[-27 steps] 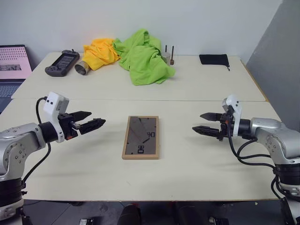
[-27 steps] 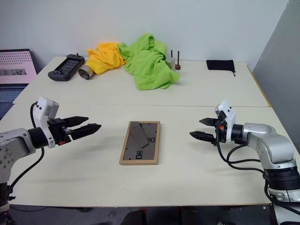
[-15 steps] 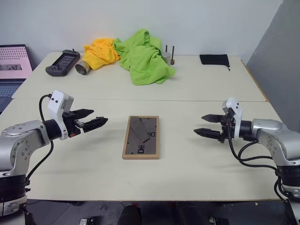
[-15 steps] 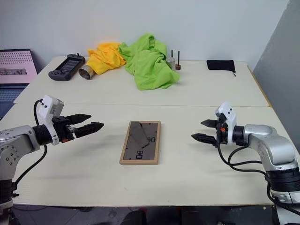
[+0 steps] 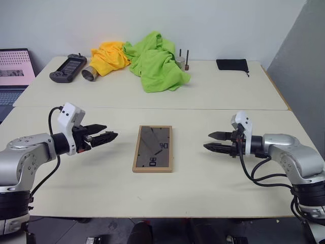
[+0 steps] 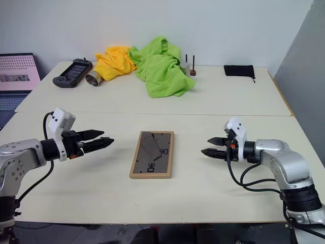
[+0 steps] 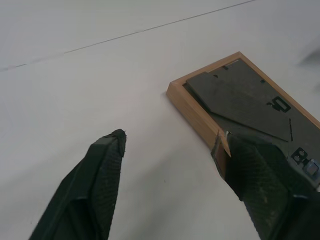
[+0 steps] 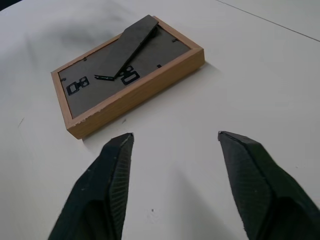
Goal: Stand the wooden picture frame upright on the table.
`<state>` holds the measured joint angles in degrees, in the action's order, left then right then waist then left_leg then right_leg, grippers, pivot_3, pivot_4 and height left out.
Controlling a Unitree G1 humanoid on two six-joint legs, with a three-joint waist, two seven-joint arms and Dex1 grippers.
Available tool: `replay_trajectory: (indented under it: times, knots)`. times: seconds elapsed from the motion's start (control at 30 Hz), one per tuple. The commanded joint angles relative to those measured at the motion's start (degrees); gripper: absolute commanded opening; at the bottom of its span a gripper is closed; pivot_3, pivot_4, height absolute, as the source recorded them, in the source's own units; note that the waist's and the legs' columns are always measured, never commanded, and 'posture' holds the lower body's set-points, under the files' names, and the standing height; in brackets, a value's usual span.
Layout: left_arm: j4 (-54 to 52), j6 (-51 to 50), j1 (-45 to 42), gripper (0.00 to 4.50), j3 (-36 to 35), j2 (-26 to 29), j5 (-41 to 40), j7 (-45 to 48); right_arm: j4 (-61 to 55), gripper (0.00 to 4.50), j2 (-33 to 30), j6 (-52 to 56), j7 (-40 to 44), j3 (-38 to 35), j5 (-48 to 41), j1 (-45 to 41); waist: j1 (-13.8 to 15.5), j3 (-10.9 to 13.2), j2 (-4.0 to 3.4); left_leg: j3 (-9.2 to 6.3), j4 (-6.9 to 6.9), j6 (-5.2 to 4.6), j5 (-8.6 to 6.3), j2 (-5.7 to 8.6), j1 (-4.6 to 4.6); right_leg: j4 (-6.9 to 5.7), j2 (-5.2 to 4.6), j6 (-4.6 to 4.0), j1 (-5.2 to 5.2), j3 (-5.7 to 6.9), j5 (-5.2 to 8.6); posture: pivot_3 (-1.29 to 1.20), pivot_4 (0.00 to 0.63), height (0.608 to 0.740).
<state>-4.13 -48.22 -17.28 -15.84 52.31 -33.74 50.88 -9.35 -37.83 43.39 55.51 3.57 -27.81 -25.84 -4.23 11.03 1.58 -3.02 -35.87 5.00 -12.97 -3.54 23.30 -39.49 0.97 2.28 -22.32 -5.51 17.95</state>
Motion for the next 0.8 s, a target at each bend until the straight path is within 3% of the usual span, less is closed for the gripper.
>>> replay_trajectory:
  times: [0.03, 0.17, 0.33, 0.43, 0.8]
  knots:
    - [-3.42, 1.87, 1.60, 2.54, 0.12, -0.43, 0.50, -0.21, -2.91, 1.91, 1.44, -1.63, -1.53, 0.59, 0.41, 0.42, 0.03, 0.00, 0.00, 0.00, -0.01, 0.00, 0.00, 0.00, -0.01, 0.00, 0.00, 0.00, 0.01, -0.01, 0.00, 0.00, 0.150, 0.740]
    - [-4.19, 2.30, 2.03, 1.63, 0.42, -0.70, 0.63, -0.31, -2.70, 0.92, 2.10, -2.21, -1.59, 1.06, 0.39, 0.20, 0.15, 0.00, 0.00, -0.01, -0.02, 0.00, 0.00, 0.00, 0.00, -0.02, -0.01, 0.00, 0.01, 0.01, 0.00, 0.00, 0.150, 0.740]
    - [-3.90, 2.99, 2.29, 0.66, 1.08, -0.63, 1.01, 0.14, -1.55, 0.00, 2.27, -4.00, -1.22, 2.55, 1.33, -0.12, 0.23, 0.00, 0.00, -0.01, -0.05, 0.00, 0.00, 0.00, -0.01, -0.06, 0.00, 0.00, 0.01, 0.01, 0.00, 0.00, 0.150, 0.740]
    - [-5.09, 3.68, 3.49, 0.07, 3.39, -1.00, 1.47, 1.42, -0.34, 0.00, 3.05, -6.88, -1.15, 5.47, 4.13, 0.26, 0.21, 0.00, 0.00, -0.01, -0.05, 0.00, 0.00, 0.00, -0.02, -0.06, 0.00, 0.00, 0.01, 0.00, 0.00, 0.00, 0.150, 0.740]
    - [-0.34, 11.28, 0.20, 0.03, 16.74, -7.12, 10.89, 0.05, 5.53, 0.00, 12.56, -11.55, -7.85, 12.85, 12.90, -2.28, 0.58, 0.00, 0.00, 0.00, -0.14, 0.00, 0.01, 0.01, -0.08, -0.29, 0.01, -0.01, 0.01, -0.01, -0.01, 0.00, 0.150, 0.740]
